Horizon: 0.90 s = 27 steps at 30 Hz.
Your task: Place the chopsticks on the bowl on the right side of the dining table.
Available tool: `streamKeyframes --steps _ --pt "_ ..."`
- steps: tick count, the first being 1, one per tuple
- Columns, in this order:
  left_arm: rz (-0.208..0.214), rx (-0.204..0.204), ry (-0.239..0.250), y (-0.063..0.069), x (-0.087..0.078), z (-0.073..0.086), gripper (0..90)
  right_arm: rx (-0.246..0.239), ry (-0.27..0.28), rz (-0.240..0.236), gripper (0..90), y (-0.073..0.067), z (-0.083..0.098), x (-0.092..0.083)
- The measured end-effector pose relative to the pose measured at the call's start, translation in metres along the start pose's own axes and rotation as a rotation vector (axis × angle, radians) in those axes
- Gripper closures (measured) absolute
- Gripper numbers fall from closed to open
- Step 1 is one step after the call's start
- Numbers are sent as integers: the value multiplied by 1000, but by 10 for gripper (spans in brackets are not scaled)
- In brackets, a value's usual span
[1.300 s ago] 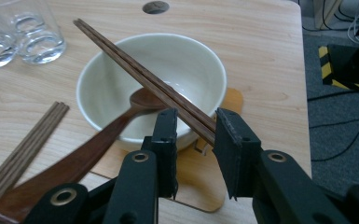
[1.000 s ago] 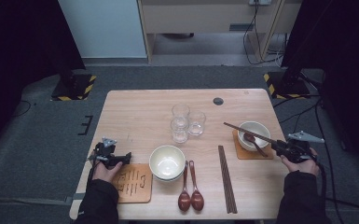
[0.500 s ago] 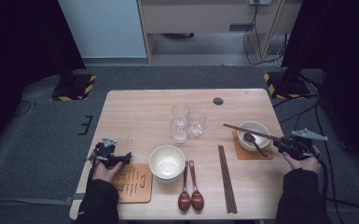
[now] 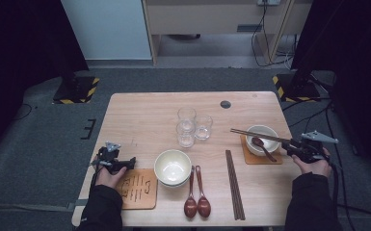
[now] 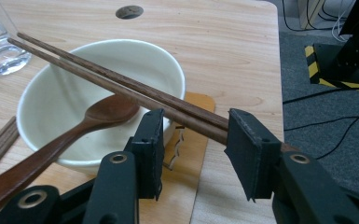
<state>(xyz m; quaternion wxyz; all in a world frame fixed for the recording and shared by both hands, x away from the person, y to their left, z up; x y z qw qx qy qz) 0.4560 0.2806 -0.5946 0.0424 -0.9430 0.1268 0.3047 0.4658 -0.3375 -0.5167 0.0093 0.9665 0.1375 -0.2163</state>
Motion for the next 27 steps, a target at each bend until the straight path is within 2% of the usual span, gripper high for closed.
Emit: streamKeyframes --steps 5,9,13,16,17,22,27 --pt "0 0 0 0 0 0 0 -2 29 -18 580 -6 -9 -4" --pt "0 0 0 0 0 0 0 11 69 -52 591 -18 -22 -3" --pt "0 0 0 0 0 0 0 15 77 -77 591 -29 -29 5" --pt "0 0 0 0 0 0 0 32 91 -71 597 -35 -33 13" --pt "0 0 0 0 0 0 0 39 88 -75 597 -38 -34 15" --pt "0 0 0 0 0 0 0 2 70 -89 596 -50 -36 31" --pt "0 0 0 0 0 0 0 -2 56 -86 597 -51 -36 44"
Point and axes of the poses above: each handheld gripper's, and its own axes: x roughly forward along the jaws, z roughly out of its underside, y roughly to its right, the point moved 8 cm from there along x, roughly forward along the jaws, and after that the axes turned 10 degrees about y, right-handed, at the moved point
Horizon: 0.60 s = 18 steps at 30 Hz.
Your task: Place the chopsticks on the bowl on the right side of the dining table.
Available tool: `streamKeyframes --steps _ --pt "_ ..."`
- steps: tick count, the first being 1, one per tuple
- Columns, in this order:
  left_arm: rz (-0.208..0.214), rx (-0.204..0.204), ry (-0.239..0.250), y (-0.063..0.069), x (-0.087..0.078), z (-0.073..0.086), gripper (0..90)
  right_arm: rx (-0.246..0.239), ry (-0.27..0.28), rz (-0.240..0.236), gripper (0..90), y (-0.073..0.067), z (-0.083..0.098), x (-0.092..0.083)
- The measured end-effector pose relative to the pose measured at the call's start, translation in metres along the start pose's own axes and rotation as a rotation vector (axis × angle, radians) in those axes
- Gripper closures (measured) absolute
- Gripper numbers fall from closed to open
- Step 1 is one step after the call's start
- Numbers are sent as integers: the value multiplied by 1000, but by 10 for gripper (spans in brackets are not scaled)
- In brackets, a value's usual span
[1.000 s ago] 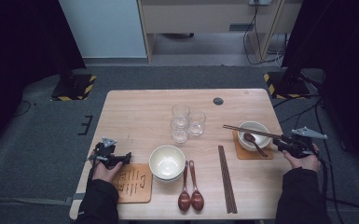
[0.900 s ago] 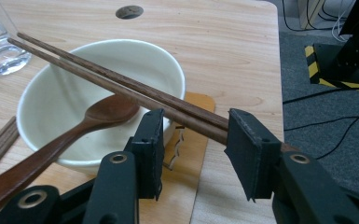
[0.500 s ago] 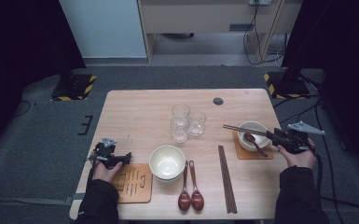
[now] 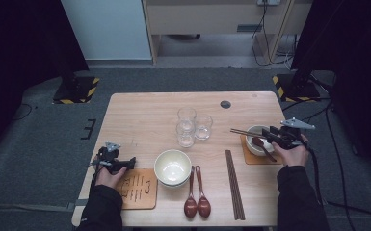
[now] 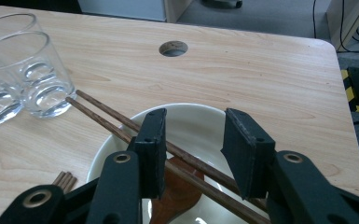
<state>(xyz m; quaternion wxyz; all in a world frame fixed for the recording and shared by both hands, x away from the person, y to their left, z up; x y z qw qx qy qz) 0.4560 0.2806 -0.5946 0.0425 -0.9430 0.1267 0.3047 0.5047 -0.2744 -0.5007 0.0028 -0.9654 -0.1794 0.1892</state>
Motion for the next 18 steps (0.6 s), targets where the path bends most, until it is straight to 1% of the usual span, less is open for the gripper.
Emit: streamKeyframes --steps 4,10,18 --pt "0 0 0 0 0 0 0 -11 -19 11 603 1 3 8" --pt "0 0 0 0 0 0 0 5 -29 28 603 4 5 15" --pt "0 0 0 0 0 0 0 5 -38 39 601 6 8 22"
Point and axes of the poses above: each handheld gripper's, and its own axes: x roughly forward along the jaws, z roughly out of its underside, y roughly to its right, the point moved 8 cm from there along x, roughly forward along the jaws, and after that the axes turned 10 degrees about y, right-handed, at the moved point
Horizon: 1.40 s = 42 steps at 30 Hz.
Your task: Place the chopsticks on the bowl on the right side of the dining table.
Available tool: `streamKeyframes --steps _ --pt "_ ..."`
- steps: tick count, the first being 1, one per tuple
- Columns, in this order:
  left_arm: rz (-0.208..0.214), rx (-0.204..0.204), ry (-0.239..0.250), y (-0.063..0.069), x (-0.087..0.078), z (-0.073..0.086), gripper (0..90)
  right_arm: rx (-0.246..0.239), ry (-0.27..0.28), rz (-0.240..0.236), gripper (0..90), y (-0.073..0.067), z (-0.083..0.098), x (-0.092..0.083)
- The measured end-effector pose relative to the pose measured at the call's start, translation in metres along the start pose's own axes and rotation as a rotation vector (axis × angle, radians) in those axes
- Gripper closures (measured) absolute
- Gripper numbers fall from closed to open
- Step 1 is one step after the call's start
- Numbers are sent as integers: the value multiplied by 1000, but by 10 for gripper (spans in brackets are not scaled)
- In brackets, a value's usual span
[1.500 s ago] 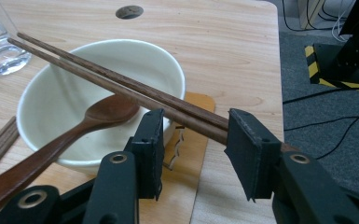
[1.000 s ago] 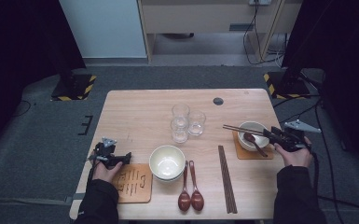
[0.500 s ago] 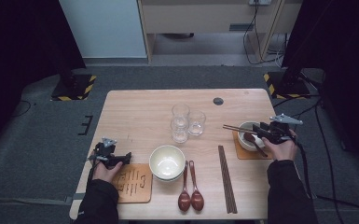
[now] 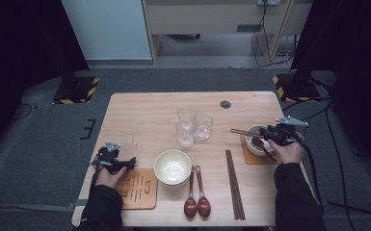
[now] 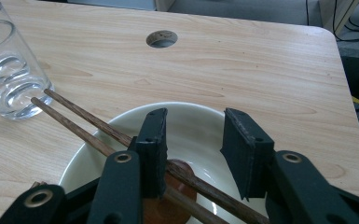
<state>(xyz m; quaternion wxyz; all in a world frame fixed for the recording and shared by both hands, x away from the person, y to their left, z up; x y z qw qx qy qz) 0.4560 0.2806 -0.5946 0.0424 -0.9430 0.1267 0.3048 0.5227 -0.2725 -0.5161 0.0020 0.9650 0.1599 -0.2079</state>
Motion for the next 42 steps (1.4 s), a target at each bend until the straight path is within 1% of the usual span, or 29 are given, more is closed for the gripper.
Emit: streamKeyframes --steps 2,8,11,17,23,30,34,42 --pt "0 0 0 0 0 0 0 3 5 -2 593 0 0 1" --pt "0 0 0 0 0 0 0 -3 -3 -11 578 -1 1 3" --pt "0 0 0 0 0 0 0 -13 -13 -26 574 -1 2 4" --pt "0 0 0 0 0 0 0 -17 -19 -57 568 -4 3 3" --pt "0 1 0 0 0 0 0 -29 -26 -82 569 -6 3 2" --pt "0 0 0 0 0 0 0 -36 -38 -99 584 -8 4 -1" --pt "0 0 0 0 0 0 0 -49 -42 -109 585 -9 5 -3" --pt "0 0 0 0 0 0 0 -60 -65 -141 580 -12 6 -8"
Point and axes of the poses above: each handheld gripper's, and its own axes: x roughly forward along the jaws, z roughly out of its underside, y roughly to its right, the point moved 8 cm from there along x, roughly forward along the jaws, and after that the axes turned 10 degrees about y, right-handed, at the moved point
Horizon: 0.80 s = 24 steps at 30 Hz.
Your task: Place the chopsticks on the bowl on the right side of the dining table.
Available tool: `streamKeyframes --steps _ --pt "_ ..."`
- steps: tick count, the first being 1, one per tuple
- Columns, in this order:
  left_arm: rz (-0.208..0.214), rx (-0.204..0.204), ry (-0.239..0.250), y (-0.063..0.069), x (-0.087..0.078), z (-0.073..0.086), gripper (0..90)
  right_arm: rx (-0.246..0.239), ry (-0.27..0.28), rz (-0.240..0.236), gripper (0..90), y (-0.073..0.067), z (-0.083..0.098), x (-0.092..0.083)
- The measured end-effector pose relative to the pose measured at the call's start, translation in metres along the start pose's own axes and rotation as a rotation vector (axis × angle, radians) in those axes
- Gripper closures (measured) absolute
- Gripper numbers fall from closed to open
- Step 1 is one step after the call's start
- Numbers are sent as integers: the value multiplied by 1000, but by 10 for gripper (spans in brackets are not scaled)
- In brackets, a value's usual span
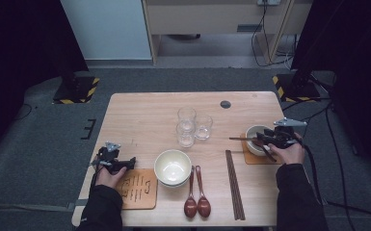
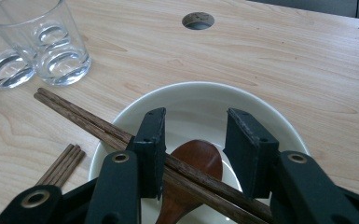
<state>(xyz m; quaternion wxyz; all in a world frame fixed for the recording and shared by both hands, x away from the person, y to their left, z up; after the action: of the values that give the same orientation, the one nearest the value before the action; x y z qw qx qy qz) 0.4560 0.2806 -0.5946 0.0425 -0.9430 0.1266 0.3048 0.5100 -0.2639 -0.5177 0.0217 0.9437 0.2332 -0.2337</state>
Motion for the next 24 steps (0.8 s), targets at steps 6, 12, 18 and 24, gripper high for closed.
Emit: streamKeyframes --steps 6,12,18,24 --pt "0 0 0 0 0 0 0 3 16 -3 570 0 -3 -4" --pt "0 0 0 0 0 0 0 14 51 0 573 0 -8 -13" --pt "0 0 0 0 0 0 0 23 69 27 566 7 -6 -28" --pt "0 0 0 0 0 0 0 41 67 60 576 16 1 -40"
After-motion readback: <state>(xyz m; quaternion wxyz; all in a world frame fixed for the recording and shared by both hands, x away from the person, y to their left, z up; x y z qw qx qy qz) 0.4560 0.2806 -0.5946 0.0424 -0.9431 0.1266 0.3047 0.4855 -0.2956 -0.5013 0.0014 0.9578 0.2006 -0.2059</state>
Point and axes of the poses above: each handheld gripper's, and its own axes: x roughly forward along the jaws, z roughly out of its underside, y roughly to its right, the point moved 8 cm from there along x, roughly forward along the jaws, and after that the axes turned 10 degrees about y, right-handed, at the moved point
